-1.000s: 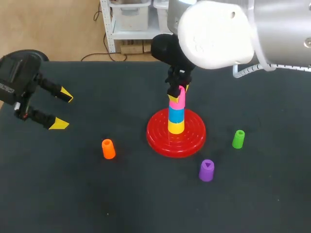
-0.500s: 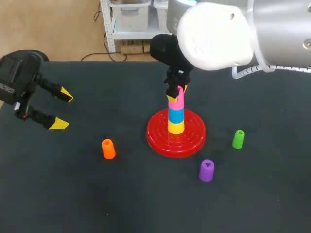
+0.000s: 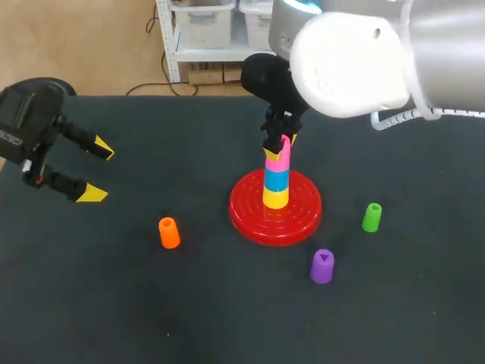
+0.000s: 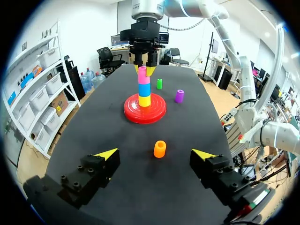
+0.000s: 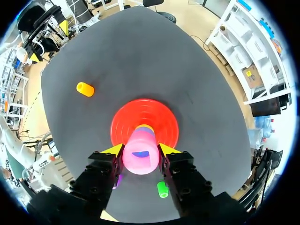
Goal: Pick up and stack the cylinders on the red base in this order: pink,purple,orange,green
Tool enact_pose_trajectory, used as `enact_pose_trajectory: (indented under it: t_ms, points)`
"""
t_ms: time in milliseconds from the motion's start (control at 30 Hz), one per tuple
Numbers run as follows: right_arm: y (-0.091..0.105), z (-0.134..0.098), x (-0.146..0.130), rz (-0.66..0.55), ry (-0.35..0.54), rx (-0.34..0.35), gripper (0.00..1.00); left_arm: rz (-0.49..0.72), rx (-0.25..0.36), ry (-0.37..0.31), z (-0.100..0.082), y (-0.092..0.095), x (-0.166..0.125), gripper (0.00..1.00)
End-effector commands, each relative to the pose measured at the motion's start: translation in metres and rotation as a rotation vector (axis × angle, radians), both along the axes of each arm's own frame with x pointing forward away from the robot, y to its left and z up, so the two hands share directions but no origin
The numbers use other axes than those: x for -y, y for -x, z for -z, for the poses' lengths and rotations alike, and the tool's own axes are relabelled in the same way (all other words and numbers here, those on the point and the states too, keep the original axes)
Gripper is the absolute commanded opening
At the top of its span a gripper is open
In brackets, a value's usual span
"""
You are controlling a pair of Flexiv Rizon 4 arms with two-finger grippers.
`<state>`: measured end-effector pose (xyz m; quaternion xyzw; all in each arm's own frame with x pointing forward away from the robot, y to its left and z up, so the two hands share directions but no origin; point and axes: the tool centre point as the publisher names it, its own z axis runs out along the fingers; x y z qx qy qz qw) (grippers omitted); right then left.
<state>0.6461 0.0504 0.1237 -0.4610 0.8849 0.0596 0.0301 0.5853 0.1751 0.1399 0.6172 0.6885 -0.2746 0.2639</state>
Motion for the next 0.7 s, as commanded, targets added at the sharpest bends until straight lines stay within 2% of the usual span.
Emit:
enact_pose_trajectory:
  t_ms: [33, 367, 700]
  points:
    - [0.005, 0.005, 0.003, 0.004, 0.000, 0.018, 0.00, 0.002, 0.001, 0.002, 0.000, 0.000, -0.001, 1.00]
    - [0.002, 0.013, 0.002, 0.028, -0.004, 0.037, 0.00, 0.002, 0.001, 0.002, 0.000, 0.000, -0.001, 1.00]
    - [0.001, 0.018, -0.001, 0.017, 0.017, 0.025, 0.00, 0.002, 0.001, 0.002, 0.000, 0.000, -0.001, 1.00]
